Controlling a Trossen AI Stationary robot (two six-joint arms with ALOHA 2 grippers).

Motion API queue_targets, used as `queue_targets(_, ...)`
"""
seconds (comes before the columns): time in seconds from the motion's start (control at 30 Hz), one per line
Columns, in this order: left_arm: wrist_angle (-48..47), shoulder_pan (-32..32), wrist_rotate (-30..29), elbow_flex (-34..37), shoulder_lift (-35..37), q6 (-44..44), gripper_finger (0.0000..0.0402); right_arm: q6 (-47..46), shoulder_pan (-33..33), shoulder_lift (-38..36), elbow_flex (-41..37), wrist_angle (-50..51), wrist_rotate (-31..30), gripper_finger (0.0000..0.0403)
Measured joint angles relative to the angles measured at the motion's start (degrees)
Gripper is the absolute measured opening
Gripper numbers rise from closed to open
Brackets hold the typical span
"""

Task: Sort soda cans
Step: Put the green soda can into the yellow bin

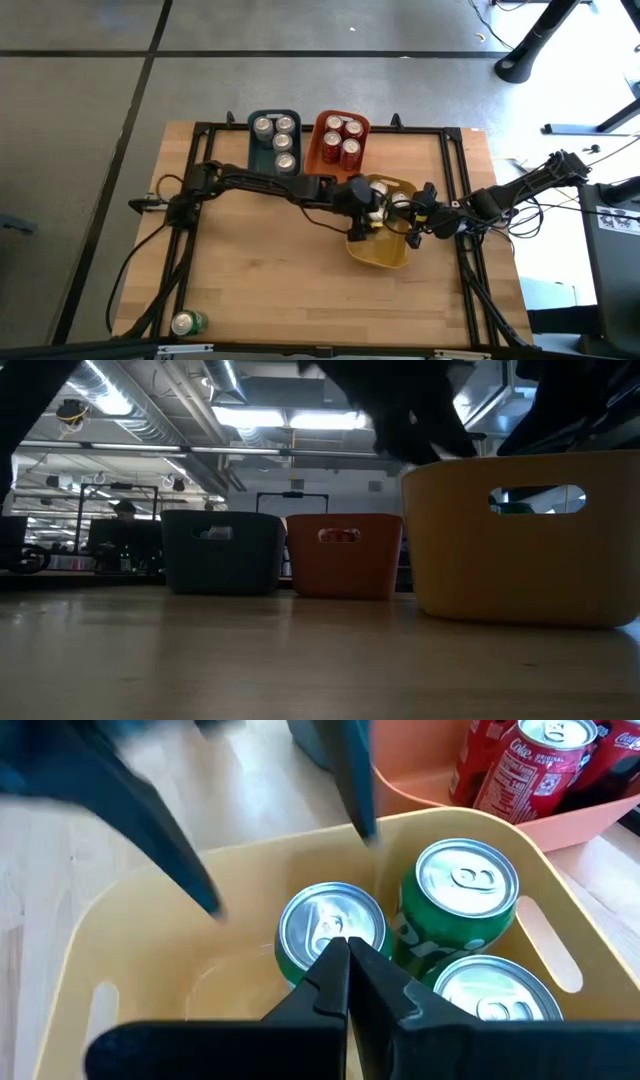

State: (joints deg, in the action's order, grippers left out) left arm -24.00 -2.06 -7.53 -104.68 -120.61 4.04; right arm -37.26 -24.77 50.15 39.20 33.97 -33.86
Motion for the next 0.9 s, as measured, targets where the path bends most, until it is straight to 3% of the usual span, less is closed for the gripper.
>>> queue_targets(0.17,-6.04,-2.31,-4.09,0.00,6.90,3.19,0.0354,0.00,0.00,0.00,0.00,-0.17,0.01,0.0005)
queue_targets(0.4,-18.67,-8.92,-16.91,0.00,17.60,4.20,0.0354,-1.41,0.01,0.00,0.00,-0.10,0.37,0.0005)
queue_targets(0.63,-36.41,-16.00,-17.89,0.00,23.98,-14.48,0.0354,-1.53,0.00,0.00,0.00,-0.21,1.98,0.0005)
queue_targets(0.9,-55.48,-26.43,-18.16,0.00,24.60,-36.21,0.0354,-1.51,0.00,0.00,0.00,-0.45,1.96,0.0005)
